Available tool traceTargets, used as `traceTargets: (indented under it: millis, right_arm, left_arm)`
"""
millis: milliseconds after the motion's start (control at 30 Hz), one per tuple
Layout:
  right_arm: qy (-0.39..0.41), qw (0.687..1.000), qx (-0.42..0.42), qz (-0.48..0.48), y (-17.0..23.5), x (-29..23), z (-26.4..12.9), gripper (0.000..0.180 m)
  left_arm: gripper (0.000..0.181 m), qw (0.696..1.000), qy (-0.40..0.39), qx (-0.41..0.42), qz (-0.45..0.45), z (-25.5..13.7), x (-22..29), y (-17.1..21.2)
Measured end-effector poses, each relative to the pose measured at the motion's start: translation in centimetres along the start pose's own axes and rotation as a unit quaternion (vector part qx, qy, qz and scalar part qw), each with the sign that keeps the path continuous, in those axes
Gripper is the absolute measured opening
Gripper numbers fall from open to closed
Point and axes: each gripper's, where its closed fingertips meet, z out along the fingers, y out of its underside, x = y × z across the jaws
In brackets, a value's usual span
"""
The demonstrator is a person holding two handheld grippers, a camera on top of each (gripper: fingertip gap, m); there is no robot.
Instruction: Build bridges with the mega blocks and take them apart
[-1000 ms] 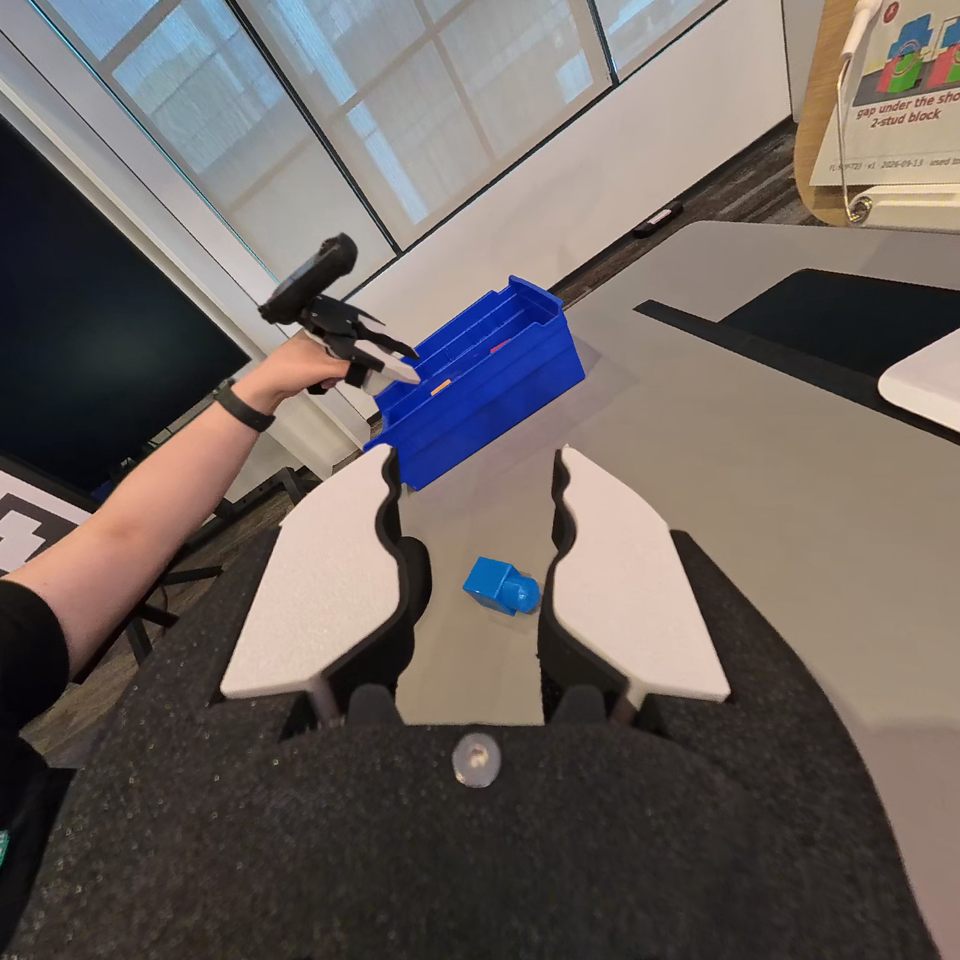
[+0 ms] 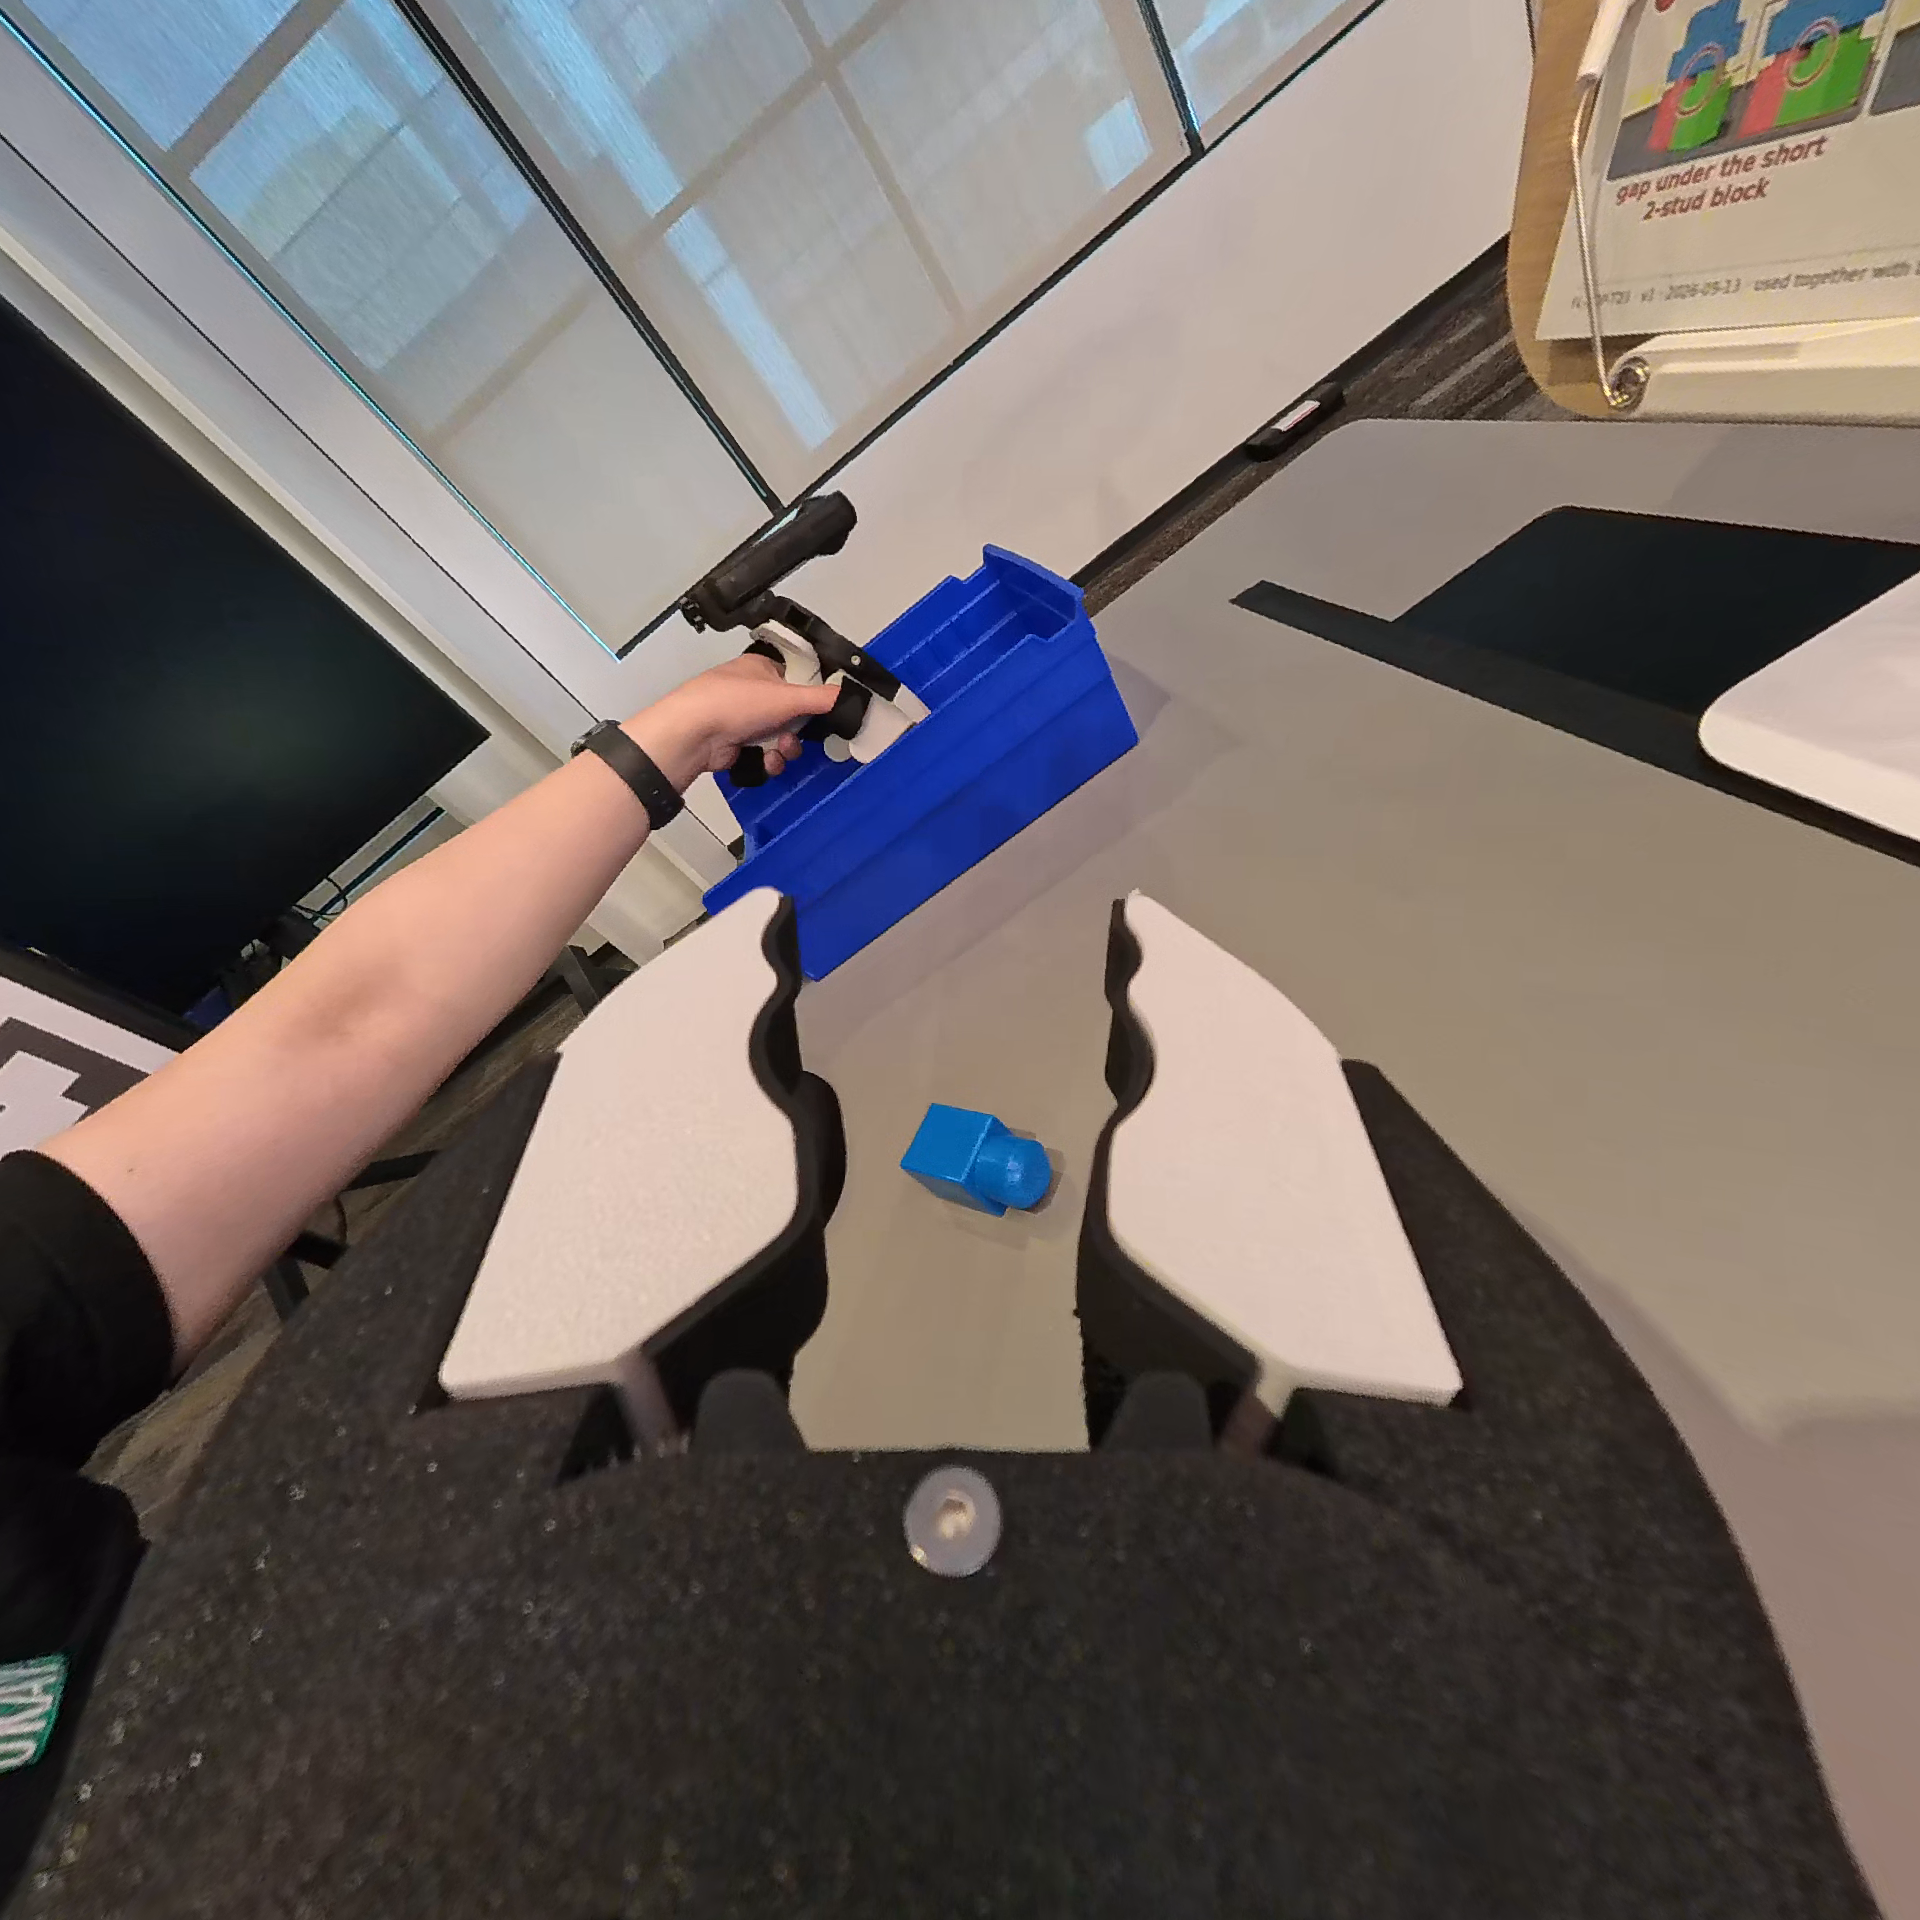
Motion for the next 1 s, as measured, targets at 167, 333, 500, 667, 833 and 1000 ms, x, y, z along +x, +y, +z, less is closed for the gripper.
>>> traceTargets:
  millis: [167, 333, 500, 667, 833, 1000]
  right_arm:
    - [-0.004, 1.0, 0.008, 0.0, -0.5, -0.2, -0.3, 0.056]
    - [-0.006, 1.0, 0.007, 0.0, -0.5, -0.3, -0.3, 0.056]
    - [-0.005, 1.0, 0.003, -0.001, -0.3, -0.2, -0.1, 0.056]
    - [-0.004, 1.0, 0.001, 0.001, -0.1, 0.0, 0.0, 0.056]
    - [-0.005, 1.0, -0.003, 0.001, 0.0, 0.0, 0.1, 0.056]
    - [-0.003, 1.0, -0.001, 0.003, 0.0, 0.2, 0.0, 0.056]
  left_arm:
    - [0.043, 1.0, 0.001, 0.002, -0.003, -0.2, -0.4, 0.3]
    - [0.041, 1.0, 0.02, 0.01, -0.009, 0.0, -0.3, 0.3]
    - [0.036, 1.0, -0.019, -0.022, 0.009, 0.3, -1.5, 1.1]
    - [0.035, 0.998, -0.045, -0.026, 0.034, 1.0, -1.5, 1.1]
    - [0.035, 0.996, -0.052, 0.012, 0.073, 0.2, -1.3, 0.0]
    - [0.035, 0.989, 0.022, 0.097, 0.112, -5.0, 2.5, -1.4]
